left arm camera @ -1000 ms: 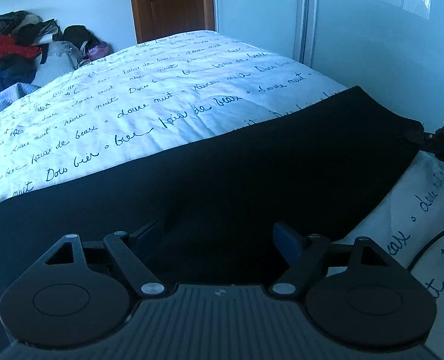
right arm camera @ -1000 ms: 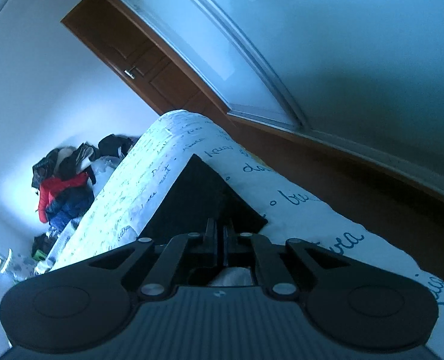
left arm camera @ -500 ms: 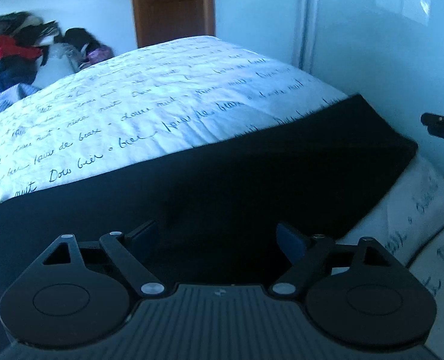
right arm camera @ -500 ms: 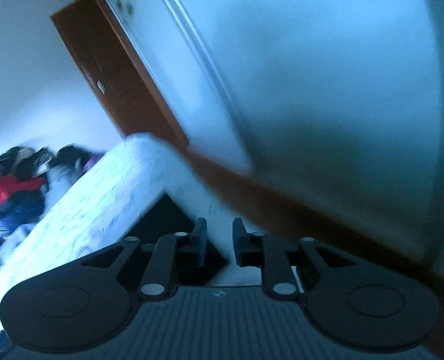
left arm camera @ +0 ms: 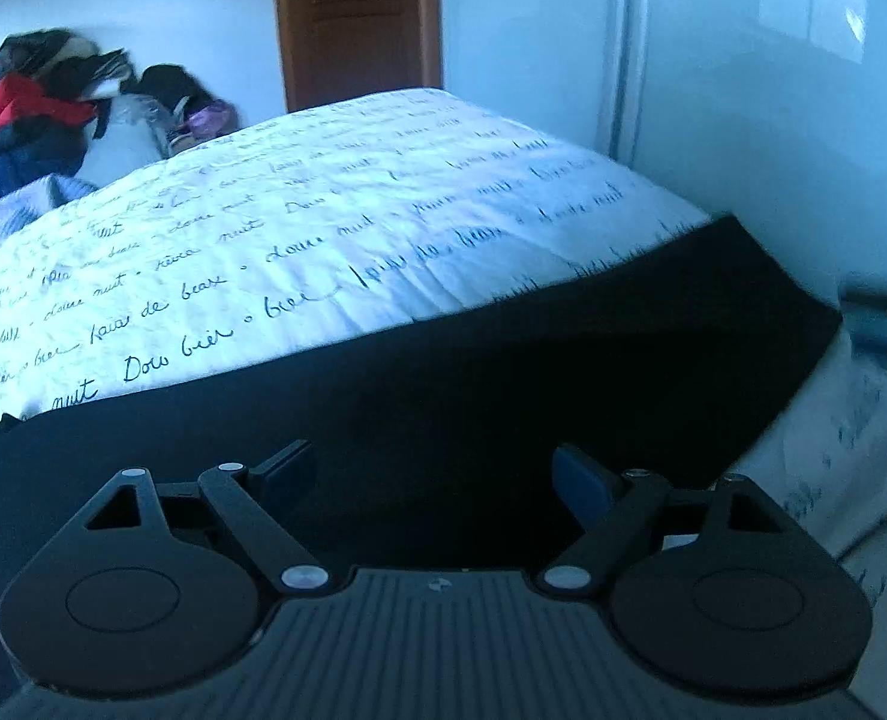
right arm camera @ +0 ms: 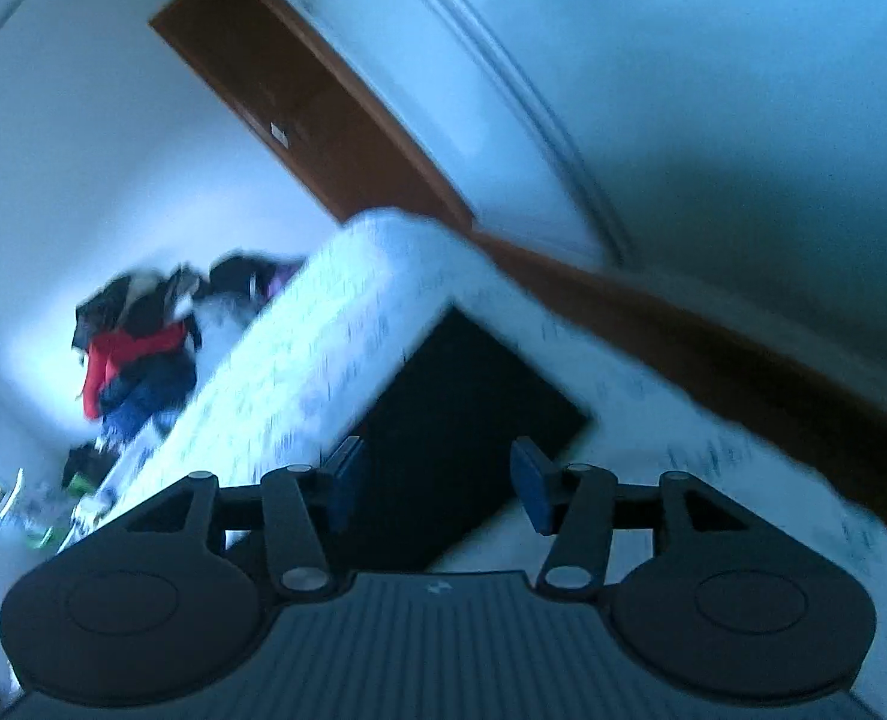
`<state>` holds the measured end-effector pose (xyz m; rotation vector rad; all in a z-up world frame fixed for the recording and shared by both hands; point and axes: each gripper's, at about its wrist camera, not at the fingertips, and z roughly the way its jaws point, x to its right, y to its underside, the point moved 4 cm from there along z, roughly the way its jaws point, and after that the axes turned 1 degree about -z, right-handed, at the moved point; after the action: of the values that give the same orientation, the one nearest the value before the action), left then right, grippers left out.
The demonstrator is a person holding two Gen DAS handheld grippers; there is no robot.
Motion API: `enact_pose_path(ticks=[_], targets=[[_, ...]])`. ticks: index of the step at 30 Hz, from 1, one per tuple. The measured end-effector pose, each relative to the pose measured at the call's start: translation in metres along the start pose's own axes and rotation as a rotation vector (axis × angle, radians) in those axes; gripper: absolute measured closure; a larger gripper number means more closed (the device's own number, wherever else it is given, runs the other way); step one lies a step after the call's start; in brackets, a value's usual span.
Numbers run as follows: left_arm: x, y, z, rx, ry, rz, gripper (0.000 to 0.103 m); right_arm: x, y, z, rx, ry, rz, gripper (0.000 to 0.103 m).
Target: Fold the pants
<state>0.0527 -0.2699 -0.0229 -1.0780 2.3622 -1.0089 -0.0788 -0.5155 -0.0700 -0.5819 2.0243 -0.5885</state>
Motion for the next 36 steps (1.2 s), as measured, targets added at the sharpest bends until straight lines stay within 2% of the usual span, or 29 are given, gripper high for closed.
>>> enact_pose_path(ticks=[2,4,8,13,20,23,25,27,36], targets=[[-0.001,-0.003,0.002,-0.011,0.014,-0.023,0.016,0.005,0.011,0.0,-0.043,0.007,0.028,0.05],[-0.001,-0.005,0.006,-0.031,0.025,-0.04,0.016,0.01,0.021,0.01,-0.077,-0.022,0.081,0.05],[0.0,-0.006,0.012,-0.046,0.001,-0.018,0.014,0.006,0.022,0.029,-0.053,-0.079,0.148,0.05],[-0.004,-0.008,0.021,-0.052,-0.09,-0.013,0.014,0.012,0.009,0.057,0.032,-0.115,0.246,0.051],[-0.001,-0.016,0.028,0.004,-0.26,0.018,0.013,0.014,-0.001,0.067,0.065,-0.125,0.235,0.052],[0.0,-0.017,0.031,0.003,-0.276,0.013,0.013,0.015,-0.001,0.067,0.073,-0.117,0.233,0.06],[0.0,-0.016,0.033,-0.007,-0.275,0.009,0.013,0.016,-0.002,0.067,0.072,-0.107,0.233,0.075],[-0.001,-0.016,0.034,-0.01,-0.277,0.01,0.013,0.016,-0.003,0.067,0.064,-0.083,0.218,0.085],[-0.001,-0.015,0.039,-0.019,-0.281,0.022,0.012,0.002,-0.006,0.063,0.079,-0.027,0.099,0.091]])
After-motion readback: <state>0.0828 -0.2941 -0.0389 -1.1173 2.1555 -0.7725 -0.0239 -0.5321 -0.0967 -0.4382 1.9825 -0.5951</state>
